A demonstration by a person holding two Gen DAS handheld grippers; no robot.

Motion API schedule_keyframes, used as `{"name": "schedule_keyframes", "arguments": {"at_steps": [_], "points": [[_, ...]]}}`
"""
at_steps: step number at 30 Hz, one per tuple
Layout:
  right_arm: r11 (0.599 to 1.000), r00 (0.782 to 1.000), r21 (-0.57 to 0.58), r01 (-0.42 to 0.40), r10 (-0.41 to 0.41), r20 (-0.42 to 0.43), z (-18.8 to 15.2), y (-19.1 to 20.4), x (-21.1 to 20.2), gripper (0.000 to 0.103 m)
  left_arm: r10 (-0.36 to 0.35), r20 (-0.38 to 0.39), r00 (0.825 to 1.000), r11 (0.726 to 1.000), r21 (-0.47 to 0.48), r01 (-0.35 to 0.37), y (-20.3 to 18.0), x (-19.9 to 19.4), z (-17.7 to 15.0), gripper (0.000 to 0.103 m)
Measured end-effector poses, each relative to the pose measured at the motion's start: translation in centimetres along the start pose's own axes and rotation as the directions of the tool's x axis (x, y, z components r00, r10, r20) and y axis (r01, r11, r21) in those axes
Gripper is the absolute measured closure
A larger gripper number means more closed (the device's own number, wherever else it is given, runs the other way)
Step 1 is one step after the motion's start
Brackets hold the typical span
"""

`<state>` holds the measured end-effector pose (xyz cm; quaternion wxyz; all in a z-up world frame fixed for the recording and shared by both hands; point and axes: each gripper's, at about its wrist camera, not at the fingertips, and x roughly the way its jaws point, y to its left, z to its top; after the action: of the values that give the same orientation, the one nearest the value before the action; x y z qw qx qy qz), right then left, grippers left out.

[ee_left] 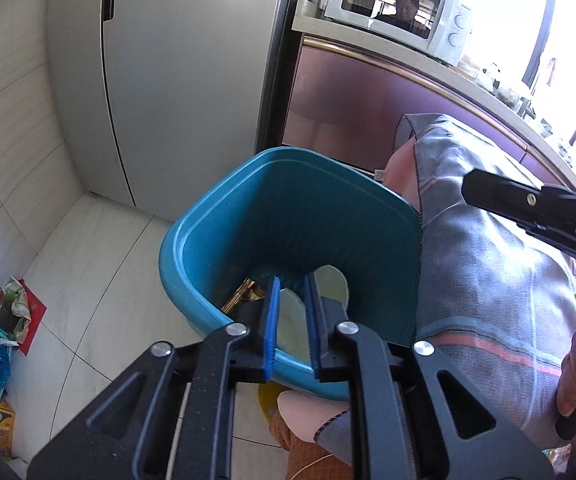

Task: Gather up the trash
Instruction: 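Return both grippers over the table toward the white tissues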

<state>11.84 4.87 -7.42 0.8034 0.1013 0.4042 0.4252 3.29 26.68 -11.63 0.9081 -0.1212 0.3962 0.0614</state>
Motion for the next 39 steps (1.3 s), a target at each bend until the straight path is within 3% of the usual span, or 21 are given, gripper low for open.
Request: {"name": "schedule_keyframes", "arguments": {"at_steps": [7, 12, 18, 23, 30, 34, 39], "points": [[1.000, 0.999, -0.005, 0.013, -0.012, 0.031, -1.1, -0.6, -3.3, 0.081, -0.051, 0.048, 0.998, 0.998, 0.034, 0.050, -1.9, -1.6, 0.3, 0.075], [0.997, 0.993, -0.032, 0.065, -0.062, 0.096, -2.3, -0.7, -7.5, 0.072, -0.122, 0.087, 0.989, 0.990, 0.086, 0.115, -4.3, -3.4, 0.5, 0.068], [0.988, 0.974, -0.015, 0.154, -0.150, 0.167, -4.3, -2.1, -12.7, 0.069, -0.226, 0.091, 0.970, 0.963, 0.174, 0.208, -8.8, -4.8, 0.4, 0.066], [0.969, 0.945, 0.045, 0.242, -0.246, 0.217, -6.9, -4.0, -17.3, 0.068, -0.313, 0.059, 0.948, 0.923, 0.254, 0.289, -13.6, -5.2, 0.0, 0.065], [0.912, 0.870, 0.179, 0.370, -0.408, 0.277, -10.8, -7.8, -24.4, 0.068, -0.419, -0.015, 0.908, 0.844, 0.361, 0.396, -20.6, -5.4, -1.4, 0.065], [0.862, 0.809, 0.259, 0.436, -0.501, 0.308, -13.0, -9.6, -28.3, 0.068, -0.468, -0.060, 0.881, 0.794, 0.409, 0.450, -24.2, -5.5, -2.7, 0.063], [0.786, 0.713, 0.328, 0.524, -0.615, 0.337, -15.0, -11.3, -32.3, 0.065, -0.516, -0.131, 0.847, 0.720, 0.468, 0.512, -29.1, -5.6, -4.1, 0.061]]}}
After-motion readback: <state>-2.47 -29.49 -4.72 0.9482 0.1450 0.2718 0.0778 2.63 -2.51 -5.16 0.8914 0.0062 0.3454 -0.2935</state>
